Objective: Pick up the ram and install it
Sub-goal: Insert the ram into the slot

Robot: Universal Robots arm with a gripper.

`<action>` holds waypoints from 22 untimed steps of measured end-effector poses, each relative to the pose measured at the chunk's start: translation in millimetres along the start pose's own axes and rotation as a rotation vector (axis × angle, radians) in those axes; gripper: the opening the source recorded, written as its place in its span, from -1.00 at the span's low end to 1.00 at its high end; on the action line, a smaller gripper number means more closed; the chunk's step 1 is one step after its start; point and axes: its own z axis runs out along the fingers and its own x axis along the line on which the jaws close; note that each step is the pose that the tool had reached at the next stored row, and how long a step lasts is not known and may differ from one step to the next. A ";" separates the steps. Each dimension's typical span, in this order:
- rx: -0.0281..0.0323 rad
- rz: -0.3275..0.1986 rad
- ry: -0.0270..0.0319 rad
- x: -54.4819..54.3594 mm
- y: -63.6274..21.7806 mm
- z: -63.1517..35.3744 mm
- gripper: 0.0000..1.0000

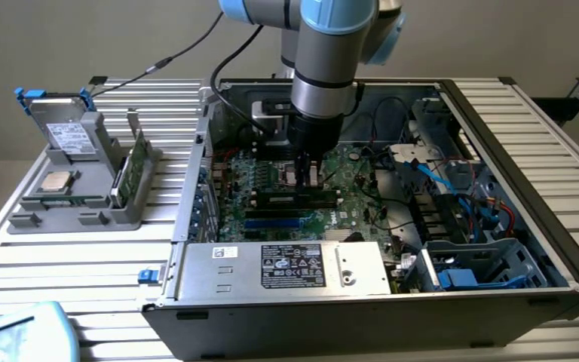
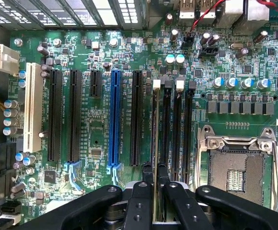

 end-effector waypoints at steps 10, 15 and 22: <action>0.0000 0.000 -0.0001 0.0 0.0 0.0 -0.07; 0.0001 0.000 -0.0002 0.5 0.6 -7.5 0.05; 0.0001 0.000 -0.0002 1.7 2.1 -24.7 0.05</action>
